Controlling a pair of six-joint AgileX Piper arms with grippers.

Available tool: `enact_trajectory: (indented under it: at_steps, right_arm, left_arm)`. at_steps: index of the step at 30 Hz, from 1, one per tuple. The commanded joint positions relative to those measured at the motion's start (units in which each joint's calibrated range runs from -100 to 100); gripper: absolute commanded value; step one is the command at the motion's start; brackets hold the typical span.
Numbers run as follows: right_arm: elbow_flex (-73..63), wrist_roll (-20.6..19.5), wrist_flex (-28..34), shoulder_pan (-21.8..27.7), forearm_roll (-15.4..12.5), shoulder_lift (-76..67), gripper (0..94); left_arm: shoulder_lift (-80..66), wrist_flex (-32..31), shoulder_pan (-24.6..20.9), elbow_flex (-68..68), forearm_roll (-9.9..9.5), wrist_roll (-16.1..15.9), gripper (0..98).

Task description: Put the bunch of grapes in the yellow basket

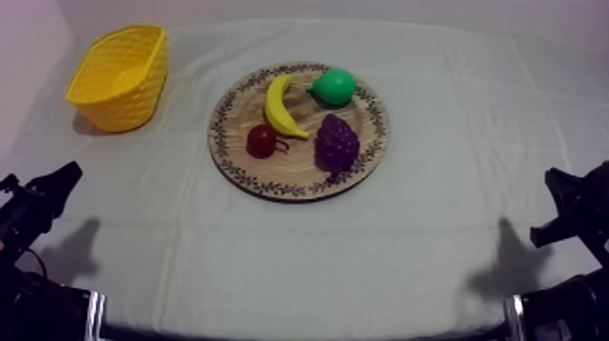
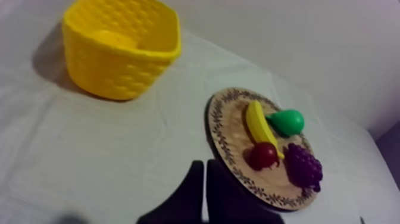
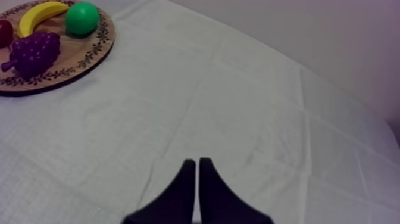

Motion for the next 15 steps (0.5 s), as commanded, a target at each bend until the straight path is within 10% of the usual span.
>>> enact_trajectory:
  at_steps: [1, 15]
  right_arm:
    - [0.00, 0.02, -0.01, -0.01, -0.01, 0.00, 0.3]
    - [0.00, 0.02, -0.01, -0.01, -0.01, 0.00, 0.3]
  left_arm:
    - [4.13, 0.00, -0.51, -1.03, 3.50, -3.99, 0.0]
    - [30.25, 10.21, 1.68, -25.62, 7.70, -7.35, 0.0]
